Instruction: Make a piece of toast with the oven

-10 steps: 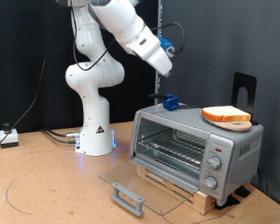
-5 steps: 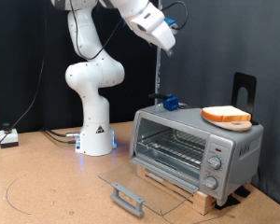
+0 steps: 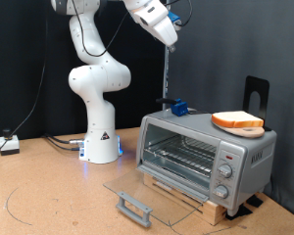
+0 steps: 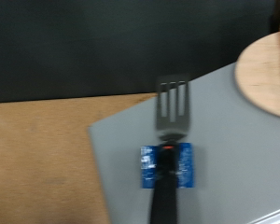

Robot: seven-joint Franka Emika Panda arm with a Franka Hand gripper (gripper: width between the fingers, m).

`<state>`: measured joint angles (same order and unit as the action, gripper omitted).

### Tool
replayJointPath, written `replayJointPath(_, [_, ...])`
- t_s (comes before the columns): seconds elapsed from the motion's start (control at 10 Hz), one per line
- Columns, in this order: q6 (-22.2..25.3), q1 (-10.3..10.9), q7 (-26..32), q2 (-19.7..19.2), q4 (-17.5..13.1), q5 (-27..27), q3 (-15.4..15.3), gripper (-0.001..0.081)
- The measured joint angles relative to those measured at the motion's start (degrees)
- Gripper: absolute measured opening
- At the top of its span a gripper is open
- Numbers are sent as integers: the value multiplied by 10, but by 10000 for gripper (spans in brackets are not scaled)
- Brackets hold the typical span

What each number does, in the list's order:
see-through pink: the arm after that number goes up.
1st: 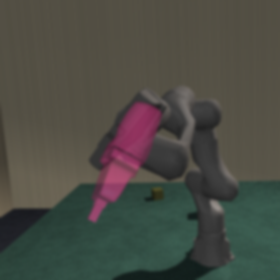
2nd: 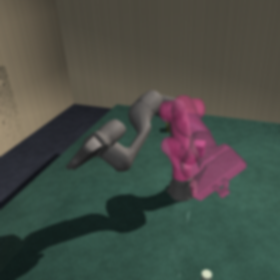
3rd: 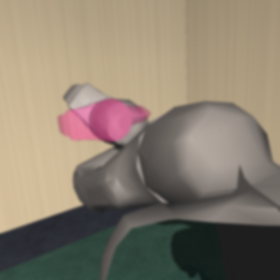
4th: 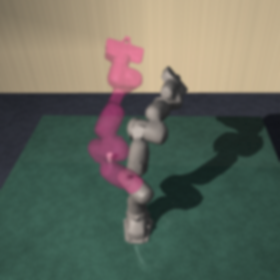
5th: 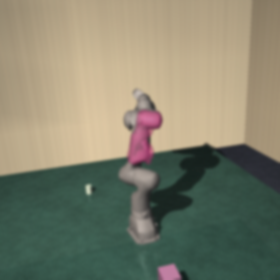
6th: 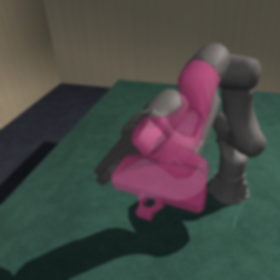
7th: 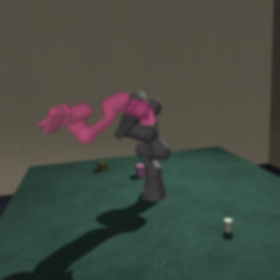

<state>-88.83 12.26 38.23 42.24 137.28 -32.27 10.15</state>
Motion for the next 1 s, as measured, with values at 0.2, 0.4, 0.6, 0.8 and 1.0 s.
replayJointPath(0.2, [-60, 0, 19, 26, 52, 4, -23, 807])
replayJointPath(0.4, [-129, 0, 34, 46, 112, 4, -54, 807])
replayJointPath(0.6, [-174, 7, 59, 51, 160, -4, -78, 807])
replayJointPath(0.8, [-186, 12, 61, 52, 170, -6, -83, 807])
replayJointPath(1.0, [-208, 12, 62, 54, 179, -5, -91, 807])
